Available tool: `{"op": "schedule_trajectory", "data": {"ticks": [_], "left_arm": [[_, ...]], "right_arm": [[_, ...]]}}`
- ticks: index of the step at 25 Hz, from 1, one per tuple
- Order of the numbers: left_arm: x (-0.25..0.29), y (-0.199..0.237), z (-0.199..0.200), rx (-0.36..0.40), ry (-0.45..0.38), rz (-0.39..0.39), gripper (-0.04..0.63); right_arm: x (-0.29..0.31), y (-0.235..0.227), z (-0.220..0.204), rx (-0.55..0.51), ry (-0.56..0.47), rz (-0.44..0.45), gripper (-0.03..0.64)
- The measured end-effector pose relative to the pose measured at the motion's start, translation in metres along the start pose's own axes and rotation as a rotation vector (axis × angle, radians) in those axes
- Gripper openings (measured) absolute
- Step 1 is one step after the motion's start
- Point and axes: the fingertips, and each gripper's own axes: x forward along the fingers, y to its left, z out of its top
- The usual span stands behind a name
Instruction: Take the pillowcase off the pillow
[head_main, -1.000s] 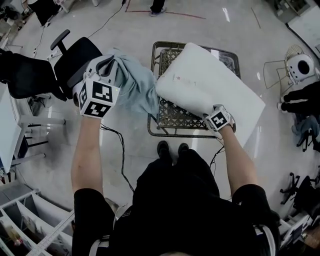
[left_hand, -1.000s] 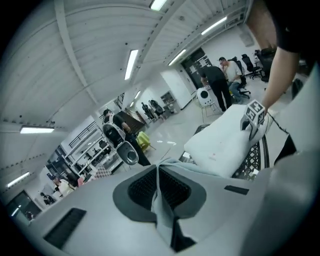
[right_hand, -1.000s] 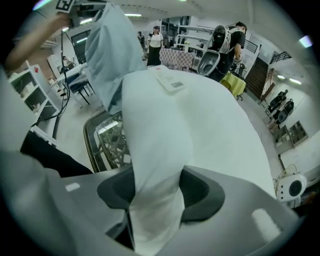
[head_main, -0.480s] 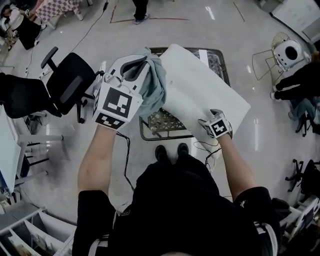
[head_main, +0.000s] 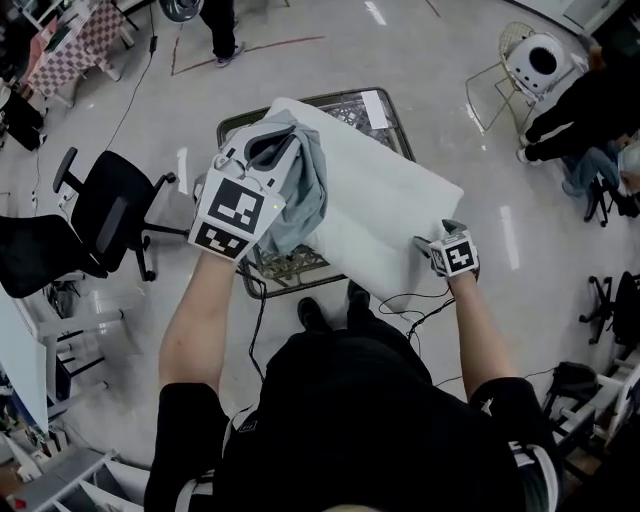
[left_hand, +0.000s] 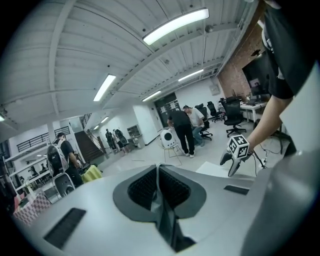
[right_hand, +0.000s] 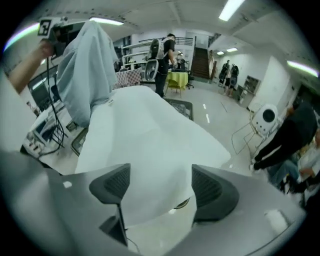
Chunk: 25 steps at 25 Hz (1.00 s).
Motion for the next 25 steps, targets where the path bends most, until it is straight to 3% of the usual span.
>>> {"op": "schedule_trajectory", "data": {"ticks": [2, 4, 13, 17, 20, 23, 25], "left_arm": [[0.023, -0.015, 0.0, -0.004, 0.019, -0.028, 0.017], [0.042, -0.029, 0.001, -0.014, 0.036, -0.048, 0.017], [0.1, -0.053, 0.026, -0.07, 0.053, -0.072, 0.017], [0.104, -0.039, 0.082, -0.108, -0.057, -0.051, 0.017], [0.093, -0.015, 0.14, -0.102, -0.161, -0.005, 0.017], [0.075, 0.008, 0.187, -0.048, -0.214, 0.056, 0.017], [0.069, 0.018, 0.2, 0.003, -0.201, 0.096, 0.017]], "right_arm": [[0.009, -0.011, -0.015, 0.152, 0.021, 0.07, 0.421], [0.021, -0.012, -0.021, 0.225, 0.036, 0.136, 0.422], [0.057, -0.06, 0.035, -0.001, 0.003, 0.17, 0.387], [0.072, -0.075, 0.09, -0.133, -0.026, 0.155, 0.372], [0.081, -0.074, 0.106, -0.185, -0.004, 0.169, 0.371], [0.083, -0.074, 0.104, -0.201, 0.013, 0.211, 0.371], [0.078, -0.075, 0.106, -0.197, -0.015, 0.24, 0.373]]}}
